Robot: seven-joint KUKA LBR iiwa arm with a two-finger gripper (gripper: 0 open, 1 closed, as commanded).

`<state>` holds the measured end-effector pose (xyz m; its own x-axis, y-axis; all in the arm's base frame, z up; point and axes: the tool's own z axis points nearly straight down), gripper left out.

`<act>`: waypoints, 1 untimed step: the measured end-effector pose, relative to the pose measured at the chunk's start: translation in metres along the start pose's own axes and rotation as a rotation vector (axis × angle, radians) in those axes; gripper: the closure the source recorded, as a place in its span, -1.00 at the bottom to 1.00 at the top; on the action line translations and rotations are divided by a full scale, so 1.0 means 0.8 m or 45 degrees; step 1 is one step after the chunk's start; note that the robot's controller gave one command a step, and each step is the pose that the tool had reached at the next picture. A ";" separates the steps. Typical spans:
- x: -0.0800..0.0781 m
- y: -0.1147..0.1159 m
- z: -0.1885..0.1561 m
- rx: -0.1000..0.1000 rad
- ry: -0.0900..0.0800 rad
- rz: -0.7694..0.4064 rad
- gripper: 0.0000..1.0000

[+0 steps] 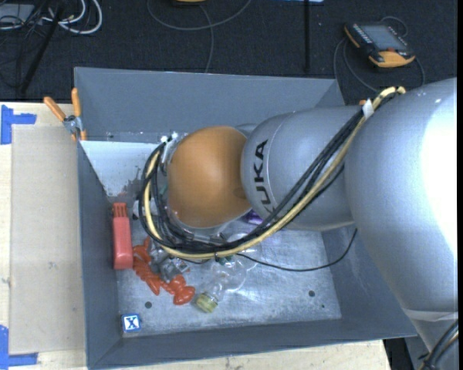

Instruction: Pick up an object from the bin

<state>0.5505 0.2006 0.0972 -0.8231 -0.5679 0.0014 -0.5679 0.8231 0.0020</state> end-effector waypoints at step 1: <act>0.044 0.077 -0.070 0.000 -0.002 -0.015 -1.00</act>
Offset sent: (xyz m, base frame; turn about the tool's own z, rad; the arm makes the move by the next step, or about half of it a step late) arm 0.0000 0.0000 0.0000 0.0000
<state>0.4868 0.2314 0.1532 -0.8162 -0.5777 0.0001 -0.5777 0.8162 0.0016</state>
